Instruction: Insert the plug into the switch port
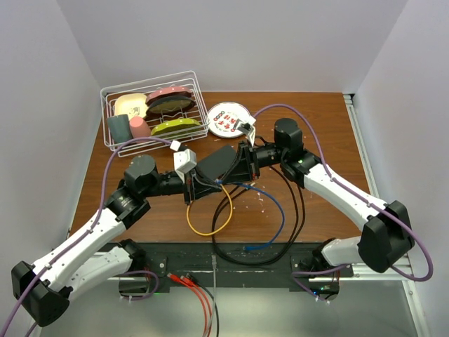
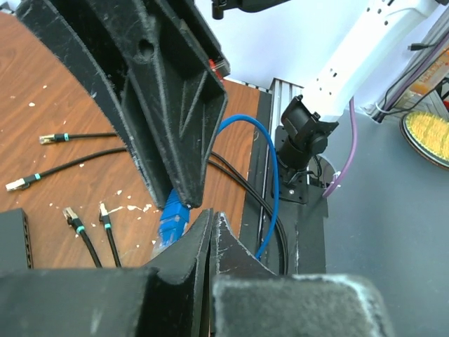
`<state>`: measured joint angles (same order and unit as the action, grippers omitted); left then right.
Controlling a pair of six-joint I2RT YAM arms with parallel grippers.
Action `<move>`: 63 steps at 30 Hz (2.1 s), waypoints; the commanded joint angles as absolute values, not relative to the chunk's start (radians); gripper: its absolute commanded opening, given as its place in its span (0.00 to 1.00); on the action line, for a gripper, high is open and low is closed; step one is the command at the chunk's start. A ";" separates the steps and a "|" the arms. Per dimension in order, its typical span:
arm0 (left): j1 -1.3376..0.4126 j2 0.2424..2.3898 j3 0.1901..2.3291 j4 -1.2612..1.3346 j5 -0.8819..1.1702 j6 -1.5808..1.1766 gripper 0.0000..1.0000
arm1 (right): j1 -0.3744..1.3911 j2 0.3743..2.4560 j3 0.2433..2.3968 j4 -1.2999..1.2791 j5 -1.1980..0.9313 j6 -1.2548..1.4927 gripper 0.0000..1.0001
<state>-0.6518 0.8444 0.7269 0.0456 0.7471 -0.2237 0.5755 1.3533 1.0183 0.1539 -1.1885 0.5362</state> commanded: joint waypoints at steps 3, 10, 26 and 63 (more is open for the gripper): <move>-0.661 0.836 0.738 0.092 0.669 -0.261 0.00 | 0.574 1.324 1.052 0.064 -1.183 0.476 0.00; -0.663 0.883 0.836 -0.055 0.580 -0.311 0.00 | 0.572 1.206 1.184 -0.330 -0.771 0.126 0.76; -0.661 1.087 0.842 -0.184 0.257 -0.351 0.00 | 0.575 1.173 1.016 -0.339 -0.267 0.097 0.86; -0.655 1.128 0.730 -0.103 0.086 -0.336 0.70 | 0.575 1.841 1.134 -0.058 0.072 0.121 0.67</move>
<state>-0.6571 1.1362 0.7372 -0.1364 0.1047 -0.3553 0.5755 1.8175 1.0832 -0.1024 0.0570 0.1368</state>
